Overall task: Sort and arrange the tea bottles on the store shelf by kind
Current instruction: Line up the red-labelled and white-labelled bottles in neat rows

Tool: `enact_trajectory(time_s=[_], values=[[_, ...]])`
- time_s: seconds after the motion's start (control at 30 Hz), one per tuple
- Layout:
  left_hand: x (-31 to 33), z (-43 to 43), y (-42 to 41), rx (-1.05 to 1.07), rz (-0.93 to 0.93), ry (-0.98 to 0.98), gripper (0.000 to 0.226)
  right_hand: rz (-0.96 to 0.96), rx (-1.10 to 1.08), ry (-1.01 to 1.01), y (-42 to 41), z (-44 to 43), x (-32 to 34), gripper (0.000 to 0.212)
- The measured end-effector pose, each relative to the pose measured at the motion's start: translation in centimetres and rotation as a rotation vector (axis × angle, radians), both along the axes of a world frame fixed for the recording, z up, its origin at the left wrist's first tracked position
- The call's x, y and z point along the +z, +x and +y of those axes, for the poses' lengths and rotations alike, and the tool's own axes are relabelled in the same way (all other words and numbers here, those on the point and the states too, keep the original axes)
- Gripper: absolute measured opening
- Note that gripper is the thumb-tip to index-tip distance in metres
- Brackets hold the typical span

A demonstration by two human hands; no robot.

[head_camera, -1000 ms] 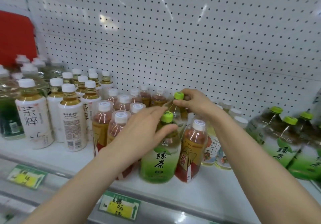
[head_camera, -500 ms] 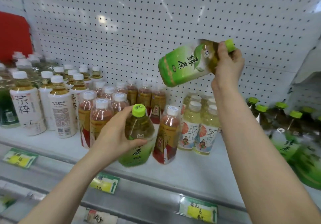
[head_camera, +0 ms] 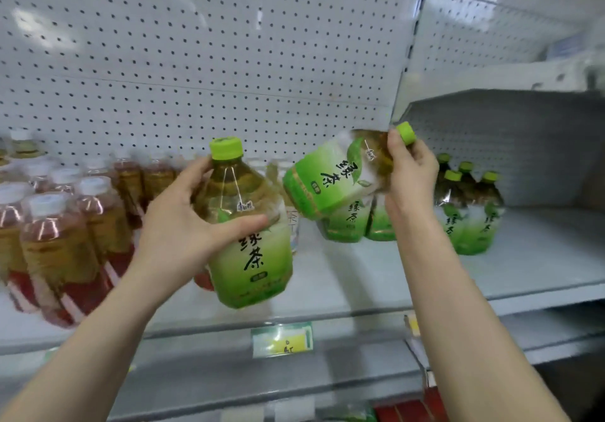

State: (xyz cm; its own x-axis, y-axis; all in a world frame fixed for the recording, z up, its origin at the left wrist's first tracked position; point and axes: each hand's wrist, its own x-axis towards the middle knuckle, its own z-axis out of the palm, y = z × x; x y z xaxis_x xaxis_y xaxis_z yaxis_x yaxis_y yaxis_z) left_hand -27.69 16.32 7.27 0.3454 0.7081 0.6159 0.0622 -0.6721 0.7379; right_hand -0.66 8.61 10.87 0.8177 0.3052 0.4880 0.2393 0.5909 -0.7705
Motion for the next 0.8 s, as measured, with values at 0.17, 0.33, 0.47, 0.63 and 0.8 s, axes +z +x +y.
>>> enact_trajectory(time_s=[0.17, 0.33, 0.47, 0.63, 0.8], values=[[-1.3, -1.2, 6.6, -0.070, -0.003, 0.021, 0.093, -0.348, -0.167, -0.323, 5.9, -5.7, -1.2, 0.003], [-2.2, -1.6, 13.3, -0.123, 0.017, -0.049, 0.102, -0.495, -0.117, -0.681, 12.5, -6.8, -3.4, 0.026], [-3.2, -0.7, 18.4, -0.127, 0.036, -0.076, 0.099, -0.570, 0.017, -0.744, 16.6, -5.6, -4.1, 0.031], [-4.2, 0.7, 22.8, -0.140, 0.091, -0.112, 0.094, -0.688, 0.134, -0.805, 19.2, -3.3, -4.7, 0.029], [-5.4, 2.0, 26.0, -0.147, 0.156, -0.135, 0.097, -0.715, 0.078, -0.826, 19.8, -2.9, -5.6, 0.035]])
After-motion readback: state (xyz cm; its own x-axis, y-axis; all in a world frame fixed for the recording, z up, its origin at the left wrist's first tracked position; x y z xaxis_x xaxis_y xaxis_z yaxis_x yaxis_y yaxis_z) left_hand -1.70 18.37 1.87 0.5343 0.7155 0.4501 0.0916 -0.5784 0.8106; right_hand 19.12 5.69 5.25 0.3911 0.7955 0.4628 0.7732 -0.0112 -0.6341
